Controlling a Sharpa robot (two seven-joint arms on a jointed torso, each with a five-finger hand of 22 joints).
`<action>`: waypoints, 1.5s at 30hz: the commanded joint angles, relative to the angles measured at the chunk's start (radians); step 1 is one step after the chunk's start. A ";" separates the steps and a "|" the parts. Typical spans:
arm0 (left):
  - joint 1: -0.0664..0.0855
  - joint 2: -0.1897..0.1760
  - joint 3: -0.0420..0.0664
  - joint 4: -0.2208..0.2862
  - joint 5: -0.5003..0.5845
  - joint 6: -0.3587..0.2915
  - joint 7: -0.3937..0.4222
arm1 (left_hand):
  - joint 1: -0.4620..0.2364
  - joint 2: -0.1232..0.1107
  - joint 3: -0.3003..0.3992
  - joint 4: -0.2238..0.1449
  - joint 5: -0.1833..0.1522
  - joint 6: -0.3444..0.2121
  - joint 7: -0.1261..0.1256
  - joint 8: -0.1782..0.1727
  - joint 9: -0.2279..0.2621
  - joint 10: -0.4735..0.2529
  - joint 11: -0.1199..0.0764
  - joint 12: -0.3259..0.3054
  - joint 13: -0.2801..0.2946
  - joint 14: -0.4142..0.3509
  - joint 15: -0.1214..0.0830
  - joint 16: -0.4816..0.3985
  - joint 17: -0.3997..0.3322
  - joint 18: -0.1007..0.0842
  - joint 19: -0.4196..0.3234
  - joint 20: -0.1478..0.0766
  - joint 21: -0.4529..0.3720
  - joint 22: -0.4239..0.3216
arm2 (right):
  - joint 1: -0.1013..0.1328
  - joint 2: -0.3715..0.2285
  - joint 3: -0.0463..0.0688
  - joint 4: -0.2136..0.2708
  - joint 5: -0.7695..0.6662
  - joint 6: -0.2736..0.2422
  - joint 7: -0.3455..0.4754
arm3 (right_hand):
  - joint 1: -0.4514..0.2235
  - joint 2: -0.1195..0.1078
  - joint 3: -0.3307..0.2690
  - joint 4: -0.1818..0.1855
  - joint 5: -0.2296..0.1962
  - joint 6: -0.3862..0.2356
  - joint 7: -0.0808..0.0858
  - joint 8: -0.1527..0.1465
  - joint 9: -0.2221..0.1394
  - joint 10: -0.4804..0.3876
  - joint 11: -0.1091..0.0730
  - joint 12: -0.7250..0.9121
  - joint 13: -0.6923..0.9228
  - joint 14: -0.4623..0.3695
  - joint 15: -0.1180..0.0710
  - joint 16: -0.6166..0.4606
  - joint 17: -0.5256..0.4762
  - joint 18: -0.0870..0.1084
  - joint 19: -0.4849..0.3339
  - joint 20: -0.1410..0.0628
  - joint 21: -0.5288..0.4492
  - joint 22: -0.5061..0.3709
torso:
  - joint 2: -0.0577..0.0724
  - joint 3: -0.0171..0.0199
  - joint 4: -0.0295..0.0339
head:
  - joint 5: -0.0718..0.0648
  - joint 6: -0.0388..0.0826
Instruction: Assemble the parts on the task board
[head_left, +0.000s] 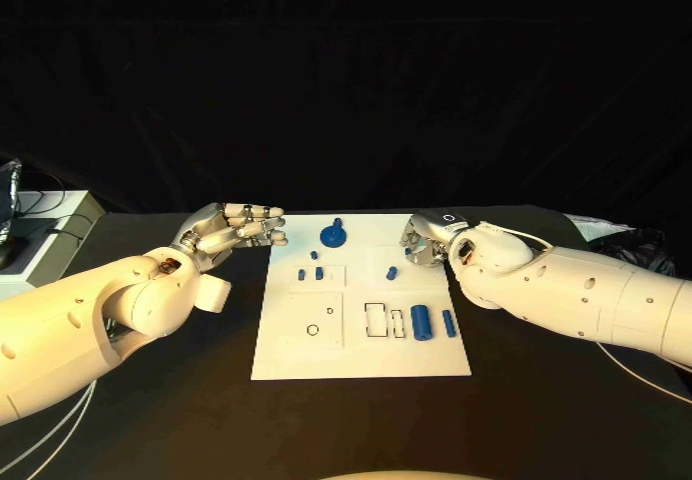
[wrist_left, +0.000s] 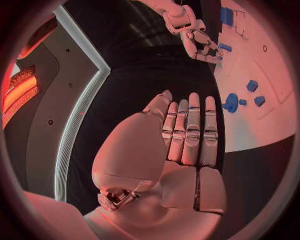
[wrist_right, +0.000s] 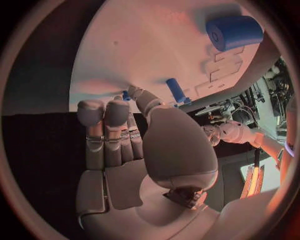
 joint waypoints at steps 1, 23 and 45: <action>0.000 0.000 0.001 0.005 -0.012 -0.006 0.002 | -0.008 0.000 0.004 0.000 0.001 -0.001 0.007 0.000 0.000 0.005 0.001 -0.003 -0.001 -0.001 0.002 -0.003 0.001 -0.013 0.007 0.001 0.006 -0.001 | -0.003 0.006 -0.001 -0.005 -0.004 0.017 0.002 | -0.007 0.008 0.022 -0.002 0.000 0.013 -0.001 -0.002 0.001 0.000 -0.005 0.000 -0.001 -0.008 0.002 0.006 -0.002 0.016 0.009 -0.001 -0.007 0.010 | 0.000 -0.0004 -0.0008 | 0.001 -0.001; 0.000 -0.003 0.001 0.007 -0.029 -0.002 -0.015 | -0.017 -0.005 0.025 -0.007 0.000 -0.002 0.010 0.000 0.000 -0.002 0.004 -0.003 -0.001 -0.004 0.003 -0.002 0.003 -0.016 0.008 0.000 0.007 -0.023 | -0.013 0.016 -0.004 -0.017 -0.014 0.053 -0.010 | -0.007 0.088 0.118 -0.056 -0.035 0.091 -0.023 0.003 0.026 0.059 -0.026 0.000 -0.001 -0.007 -0.013 0.015 -0.004 -0.001 0.030 -0.015 0.013 0.104 | -0.001 -0.0004 -0.0007 | -0.001 -0.010; 0.000 -0.002 0.001 -0.013 -0.031 -0.006 -0.018 | -0.020 -0.007 0.035 -0.013 0.001 -0.002 0.013 0.001 0.000 -0.005 0.005 -0.003 -0.001 0.001 0.002 -0.002 0.008 -0.018 0.008 -0.001 0.008 -0.034 | 0.008 -0.106 0.019 0.160 0.117 -0.156 -0.016 | -0.013 0.073 0.184 -0.068 -0.067 0.091 -0.023 0.002 0.056 0.071 -0.028 0.000 -0.001 -0.011 -0.014 0.034 -0.001 -0.011 0.066 -0.017 0.006 0.259 | -0.002 -0.0013 -0.0022 | 0.010 -0.008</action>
